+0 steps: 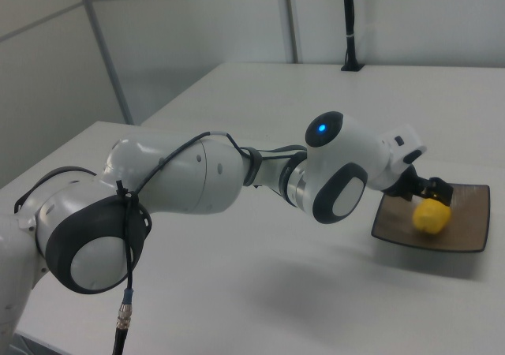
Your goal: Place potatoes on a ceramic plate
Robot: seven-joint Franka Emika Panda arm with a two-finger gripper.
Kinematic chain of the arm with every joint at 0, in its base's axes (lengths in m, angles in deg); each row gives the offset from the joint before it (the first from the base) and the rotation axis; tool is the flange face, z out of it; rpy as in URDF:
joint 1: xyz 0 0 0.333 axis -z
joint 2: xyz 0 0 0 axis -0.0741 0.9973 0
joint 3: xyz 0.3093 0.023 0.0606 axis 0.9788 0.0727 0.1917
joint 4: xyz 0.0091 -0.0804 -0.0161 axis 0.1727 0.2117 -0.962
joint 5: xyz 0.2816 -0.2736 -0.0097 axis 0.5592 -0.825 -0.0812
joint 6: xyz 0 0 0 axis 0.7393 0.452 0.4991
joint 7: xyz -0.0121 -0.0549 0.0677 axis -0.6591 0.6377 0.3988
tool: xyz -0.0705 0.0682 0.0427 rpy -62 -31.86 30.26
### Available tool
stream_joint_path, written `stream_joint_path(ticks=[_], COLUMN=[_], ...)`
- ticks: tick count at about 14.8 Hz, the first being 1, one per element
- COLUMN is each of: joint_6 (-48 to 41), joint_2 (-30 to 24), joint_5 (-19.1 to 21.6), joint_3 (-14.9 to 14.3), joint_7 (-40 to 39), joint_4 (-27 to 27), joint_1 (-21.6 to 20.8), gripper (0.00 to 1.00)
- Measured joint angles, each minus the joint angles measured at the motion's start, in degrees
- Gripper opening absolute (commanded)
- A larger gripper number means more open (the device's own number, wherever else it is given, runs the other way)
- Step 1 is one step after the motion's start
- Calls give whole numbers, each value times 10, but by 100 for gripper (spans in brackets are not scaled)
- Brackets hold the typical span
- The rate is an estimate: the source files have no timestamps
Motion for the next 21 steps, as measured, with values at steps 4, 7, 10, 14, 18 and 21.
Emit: stream_joint_path(ticks=[4, 7, 10, 14, 18, 21], joint_6=[0, -4, -147, -409, -598, -656], joint_2=[-3, -59, -172, -323, -430, -462], joint_5=[-2, -2, -2, -2, -1, 8], joint_3=[1, 3, 4, 4, 5, 5], joint_7=[-1, -1, -1, -1, 13, 70], joint_4=[-1, 33, 87, 108, 127, 131], joint_1=[-1, -11, -29, -63, -110, -146], gripper=[100, 100, 100, 100, 100, 100])
